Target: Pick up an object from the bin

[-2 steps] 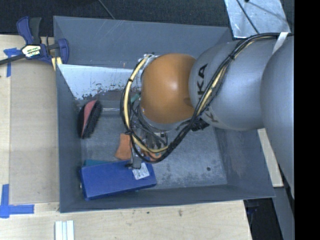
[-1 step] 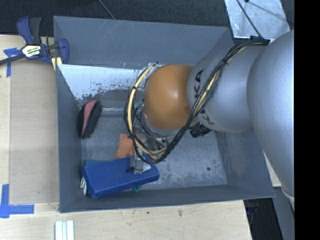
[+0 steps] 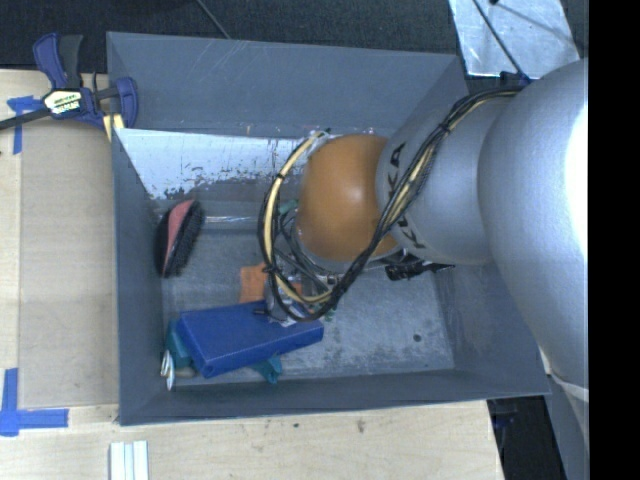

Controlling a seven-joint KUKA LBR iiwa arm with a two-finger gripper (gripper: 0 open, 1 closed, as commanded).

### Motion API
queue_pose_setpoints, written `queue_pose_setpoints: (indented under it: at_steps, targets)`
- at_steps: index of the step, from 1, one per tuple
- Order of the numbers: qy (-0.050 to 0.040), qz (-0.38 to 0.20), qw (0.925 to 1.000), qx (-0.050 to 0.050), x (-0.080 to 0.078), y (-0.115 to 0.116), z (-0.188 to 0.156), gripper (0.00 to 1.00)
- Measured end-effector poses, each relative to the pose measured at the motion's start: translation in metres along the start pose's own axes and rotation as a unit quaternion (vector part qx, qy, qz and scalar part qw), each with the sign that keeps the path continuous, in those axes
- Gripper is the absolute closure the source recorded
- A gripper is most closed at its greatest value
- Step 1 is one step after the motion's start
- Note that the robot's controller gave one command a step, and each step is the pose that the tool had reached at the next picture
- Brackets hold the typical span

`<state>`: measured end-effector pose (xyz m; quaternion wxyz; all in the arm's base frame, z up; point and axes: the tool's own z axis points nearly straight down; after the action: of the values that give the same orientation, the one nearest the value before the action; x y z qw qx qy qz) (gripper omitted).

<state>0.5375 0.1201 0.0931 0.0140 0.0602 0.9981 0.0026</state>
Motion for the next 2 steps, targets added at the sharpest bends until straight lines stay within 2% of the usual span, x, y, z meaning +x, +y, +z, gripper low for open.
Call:
queue_pose_setpoints:
  at_steps: [1,2]
  targets:
    - [0.0,0.0,1.0,0.0,0.0,0.0,0.0,1.0]
    - [0.004,0.058,0.9983,0.003,0.006,0.01,-0.012,1.0]
